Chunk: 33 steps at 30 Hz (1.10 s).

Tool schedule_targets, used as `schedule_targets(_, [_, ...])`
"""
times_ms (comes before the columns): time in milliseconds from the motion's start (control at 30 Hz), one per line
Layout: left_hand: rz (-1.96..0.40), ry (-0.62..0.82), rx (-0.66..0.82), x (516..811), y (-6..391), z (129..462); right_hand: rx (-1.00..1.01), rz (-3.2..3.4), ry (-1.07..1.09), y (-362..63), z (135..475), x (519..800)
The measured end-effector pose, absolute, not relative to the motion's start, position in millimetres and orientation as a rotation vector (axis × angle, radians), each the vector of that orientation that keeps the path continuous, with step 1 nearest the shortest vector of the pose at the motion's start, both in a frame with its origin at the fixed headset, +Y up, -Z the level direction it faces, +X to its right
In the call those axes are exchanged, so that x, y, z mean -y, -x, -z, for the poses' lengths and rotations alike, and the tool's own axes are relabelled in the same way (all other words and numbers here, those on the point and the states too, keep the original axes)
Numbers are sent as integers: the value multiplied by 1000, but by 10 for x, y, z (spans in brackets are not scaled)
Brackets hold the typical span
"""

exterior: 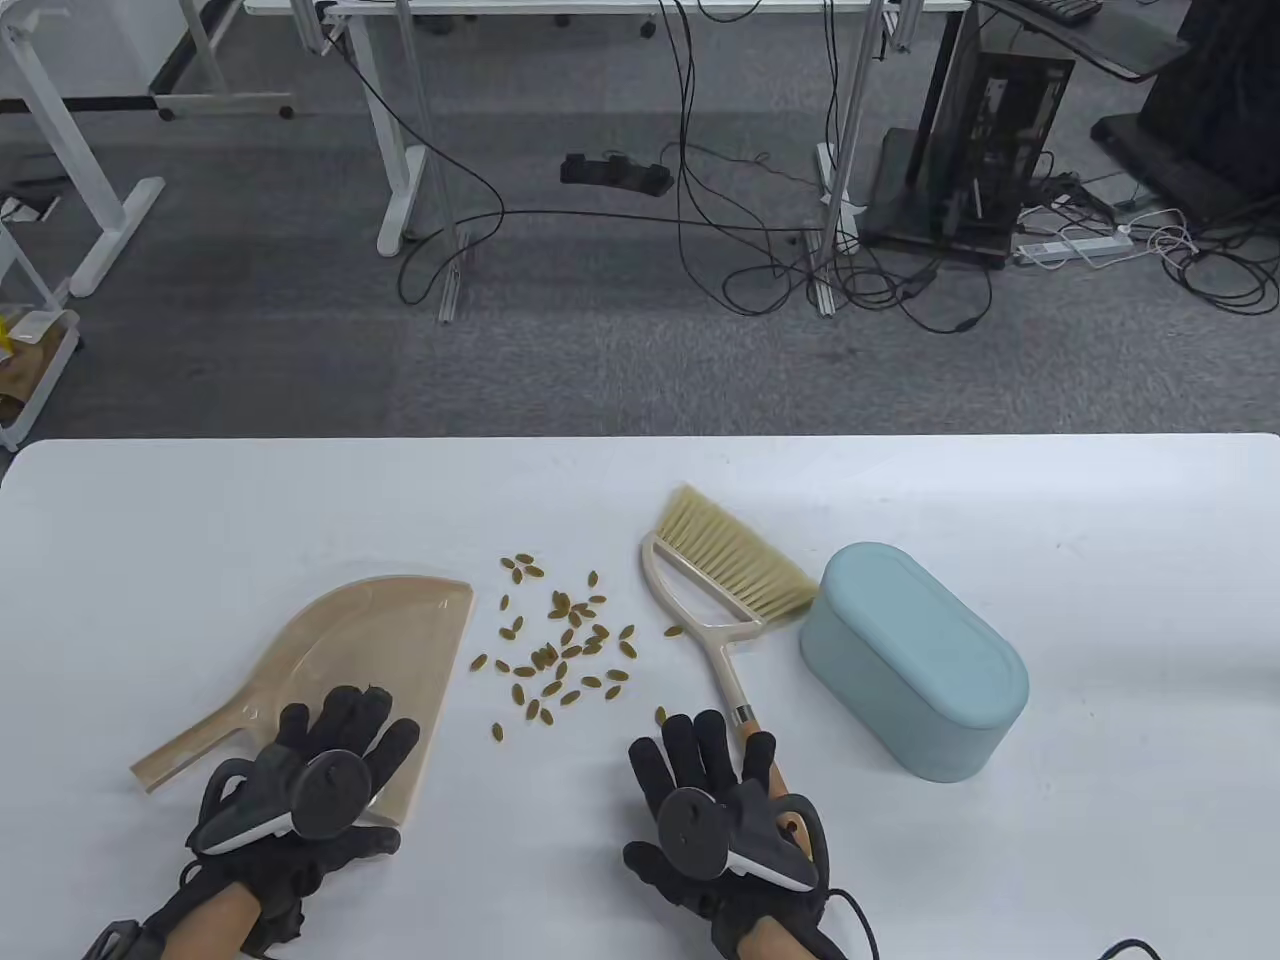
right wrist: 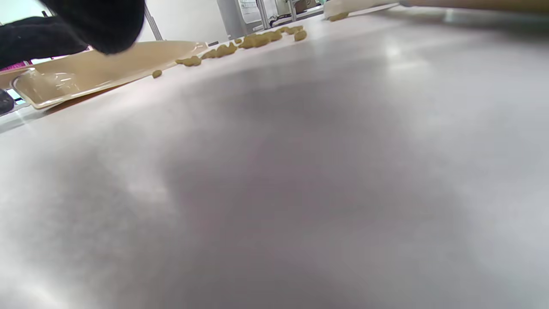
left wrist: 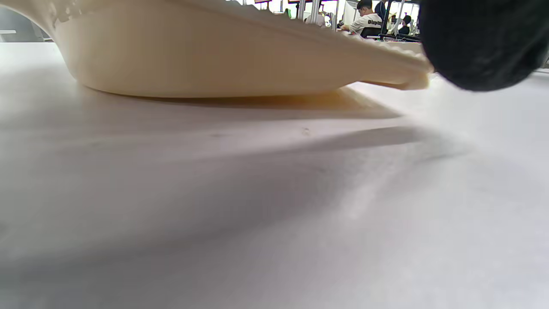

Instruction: Sweep raisins on the table into the desktop trash can

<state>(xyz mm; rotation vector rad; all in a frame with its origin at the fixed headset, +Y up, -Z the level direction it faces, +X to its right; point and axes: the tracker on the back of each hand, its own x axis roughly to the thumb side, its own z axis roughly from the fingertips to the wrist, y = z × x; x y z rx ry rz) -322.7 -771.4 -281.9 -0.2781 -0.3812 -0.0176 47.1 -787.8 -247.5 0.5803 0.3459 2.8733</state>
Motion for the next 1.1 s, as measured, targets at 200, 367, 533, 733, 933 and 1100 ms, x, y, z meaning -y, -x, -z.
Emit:
schedule_targets(200, [23,276,383,7713,3220,2810,-325,-2865,-572,-473,2475,7865])
schedule_targets(367, [19,273,392,7723,3215,2817,-316,-2867,-562,-476,2481,7862])
schedule_targets(533, [12,263,385,7708,3226,2817,-299,-2876,-549,-481,2479,7856])
schedule_targets(733, [10,266,384,7709,3226,2818,-300,-2864,-530,-491,2487,7861])
schedule_targets(933, [7,265,375,7705,3233,2814,-309,-2856,-522,-508,2491,7864])
schedule_targets(1100, [12,272,372,7709,3231,2811,-319,-2854,-530,-501,2489,7870])
